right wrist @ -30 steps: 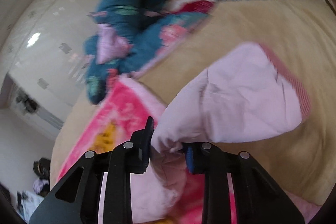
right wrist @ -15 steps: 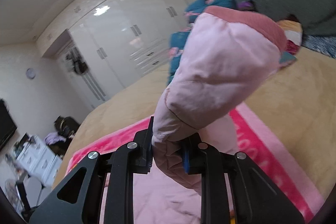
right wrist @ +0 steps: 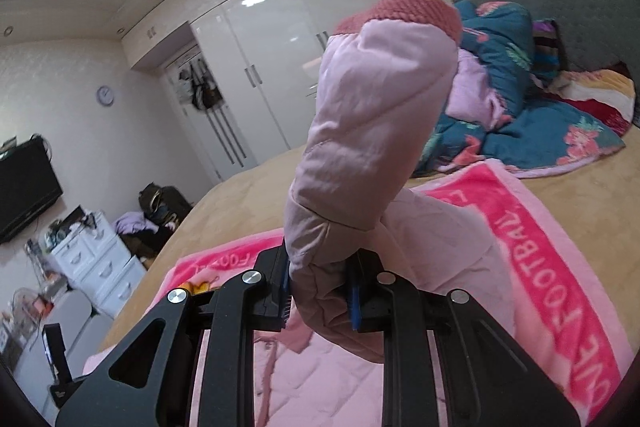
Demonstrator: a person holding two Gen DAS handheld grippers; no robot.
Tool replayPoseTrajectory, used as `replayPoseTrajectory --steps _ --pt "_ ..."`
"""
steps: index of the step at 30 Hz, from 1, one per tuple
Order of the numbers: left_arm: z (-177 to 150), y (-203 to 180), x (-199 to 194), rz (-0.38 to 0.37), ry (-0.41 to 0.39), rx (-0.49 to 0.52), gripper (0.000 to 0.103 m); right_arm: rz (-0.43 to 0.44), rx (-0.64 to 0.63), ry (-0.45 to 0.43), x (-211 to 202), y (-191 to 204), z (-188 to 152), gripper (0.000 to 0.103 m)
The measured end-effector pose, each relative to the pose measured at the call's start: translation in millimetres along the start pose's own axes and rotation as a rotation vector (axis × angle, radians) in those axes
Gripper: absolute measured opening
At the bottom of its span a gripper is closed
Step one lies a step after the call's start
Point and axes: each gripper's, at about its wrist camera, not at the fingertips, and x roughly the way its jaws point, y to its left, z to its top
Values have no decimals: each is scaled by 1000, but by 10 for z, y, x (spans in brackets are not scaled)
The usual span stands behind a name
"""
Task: Fold large clothes
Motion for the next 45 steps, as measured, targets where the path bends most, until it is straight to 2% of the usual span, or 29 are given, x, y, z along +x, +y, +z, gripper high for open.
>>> replayPoseTrajectory --steps 4,11,15,18,21,24,28,35,37,40,42,43,45 --pt "-1 152 56 -2 3 -33 94 22 -25 19 175 288 -116 20" --pt "-12 399 147 -80 39 -108 94 62 -100 59 501 856 -507 20" --pt "-31 478 196 -166 68 -135 94 91 -124 114 708 1103 -807 20" --pt "-60 509 223 -178 74 -157 94 108 -141 159 851 1249 -1028 20" --pt "-74 514 230 -204 78 -170 94 123 -152 198 954 1380 -1235 20" --pt "-109 508 222 -283 79 -204 94 132 -159 233 1035 1455 -1410 20" --pt "-126 430 250 -349 84 -209 94 138 -168 290 1151 1548 -1665 20" --pt "-156 394 324 -385 91 -217 94 160 -163 382 1272 1584 -2050 23" --pt "-162 429 345 -393 95 -236 94 174 -176 400 1281 1617 -2103 25" --pt "-169 479 382 -458 109 -289 94 190 -210 433 1297 1662 -2170 31" --pt "-174 477 388 -488 108 -306 94 208 -234 482 1330 1705 -2245 41" --pt "-172 464 391 -488 107 -303 94 212 -244 502 1339 1714 -2281 43" --pt "-182 421 412 -475 107 -285 94 217 -264 530 1349 1759 -2368 54"
